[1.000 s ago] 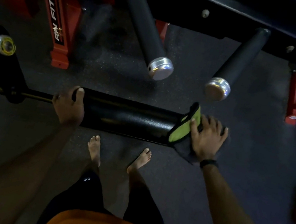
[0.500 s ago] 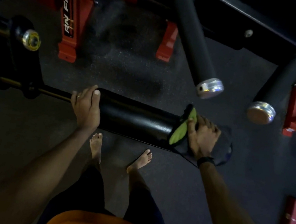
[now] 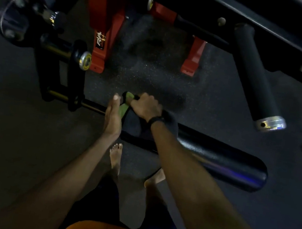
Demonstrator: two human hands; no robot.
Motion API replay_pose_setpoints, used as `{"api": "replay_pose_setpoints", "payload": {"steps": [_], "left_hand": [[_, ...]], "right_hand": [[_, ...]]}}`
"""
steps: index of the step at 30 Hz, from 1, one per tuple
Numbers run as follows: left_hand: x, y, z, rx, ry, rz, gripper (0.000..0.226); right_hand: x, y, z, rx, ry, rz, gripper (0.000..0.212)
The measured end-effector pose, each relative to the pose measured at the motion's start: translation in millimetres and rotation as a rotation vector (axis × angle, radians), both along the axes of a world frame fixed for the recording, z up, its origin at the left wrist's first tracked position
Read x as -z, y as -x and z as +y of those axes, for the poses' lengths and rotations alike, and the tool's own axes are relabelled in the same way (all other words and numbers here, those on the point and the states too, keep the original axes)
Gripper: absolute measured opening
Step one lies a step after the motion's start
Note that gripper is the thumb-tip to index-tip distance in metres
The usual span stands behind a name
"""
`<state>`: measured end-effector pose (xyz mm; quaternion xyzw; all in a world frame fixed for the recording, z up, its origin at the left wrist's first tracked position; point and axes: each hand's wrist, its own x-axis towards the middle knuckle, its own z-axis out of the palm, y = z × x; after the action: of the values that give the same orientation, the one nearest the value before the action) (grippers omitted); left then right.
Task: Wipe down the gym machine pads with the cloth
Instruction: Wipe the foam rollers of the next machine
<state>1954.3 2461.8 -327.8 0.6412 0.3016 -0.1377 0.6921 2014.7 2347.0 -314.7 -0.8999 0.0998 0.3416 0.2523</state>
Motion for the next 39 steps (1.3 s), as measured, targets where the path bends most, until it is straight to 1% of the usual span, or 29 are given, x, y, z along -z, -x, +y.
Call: {"api": "replay_pose_setpoints", "payload": {"steps": [2,3,4,5,6,7,9,10,11,13,17,19,20,22,23,25,27,28,31,33,36,39], "left_hand": [[-3,2,-3,0.064,-0.062,0.027,0.061],[-2,4,-4,0.084,-0.081,0.041,0.065],[0,5,-4,0.097,-0.097,0.056,0.073],[1,5,-4,0.104,-0.107,0.071,0.082],[3,3,-5,0.097,-0.114,0.086,0.089],[4,1,-5,0.074,-0.107,0.099,0.089],[7,-5,-8,-0.010,-0.073,0.109,0.072],[6,-10,-16,-0.033,-0.032,0.109,0.065],[7,-14,-19,-0.047,0.006,0.115,0.061],[8,-20,-25,-0.038,0.057,0.127,0.061],[5,-24,-30,0.065,0.062,0.173,0.062],[2,-21,-33,0.135,-0.009,0.178,0.057],[2,-20,-34,0.156,-0.061,0.173,0.055],[3,-19,-32,0.171,-0.156,0.174,0.052],[5,-19,-35,0.184,-0.227,0.182,0.050],[5,-22,-39,0.232,-0.405,0.215,0.053],[1,-24,-47,0.294,-0.577,0.241,0.056],[-1,-25,-49,0.324,-0.636,0.234,0.055],[-4,-25,-56,0.351,-0.757,0.208,0.050],[-3,-23,-63,0.334,-0.858,0.236,0.052],[-6,-18,-68,0.333,-0.951,0.228,0.051],[-13,-12,-70,0.341,-0.966,0.160,0.045]], "right_hand": [[4,-15,-21,0.102,-0.060,0.191,0.067],[5,-20,-29,0.126,-0.079,0.257,0.071],[5,-20,-34,0.126,-0.081,0.282,0.071],[4,-17,-37,0.113,-0.067,0.264,0.068],[2,-7,-38,0.097,-0.044,0.190,0.062],[-1,7,-36,0.076,-0.007,0.057,0.055],[-10,49,-25,-0.001,0.110,-0.277,0.047],[-13,67,-22,-0.047,0.181,-0.384,0.045],[-13,80,-17,-0.078,0.228,-0.429,0.045],[-10,80,-18,-0.079,0.242,-0.432,0.044],[-12,47,-37,0.003,0.098,-0.308,0.040],[-6,53,-55,0.091,0.055,-0.330,0.042],[-6,61,-67,0.113,0.085,-0.366,0.046],[-1,82,-96,0.088,0.203,-0.432,0.054],[2,94,-117,0.082,0.254,-0.464,0.053],[4,109,-155,0.113,0.303,-0.522,0.046],[3,123,-190,0.126,0.352,-0.515,0.048],[2,130,-205,0.123,0.382,-0.503,0.050],[1,157,-256,0.149,0.452,-0.501,0.046],[0,176,-295,0.186,0.492,-0.491,0.041],[0,193,-334,0.303,0.510,-0.482,0.046],[0,199,-331,0.370,0.524,-0.462,0.053]]}}
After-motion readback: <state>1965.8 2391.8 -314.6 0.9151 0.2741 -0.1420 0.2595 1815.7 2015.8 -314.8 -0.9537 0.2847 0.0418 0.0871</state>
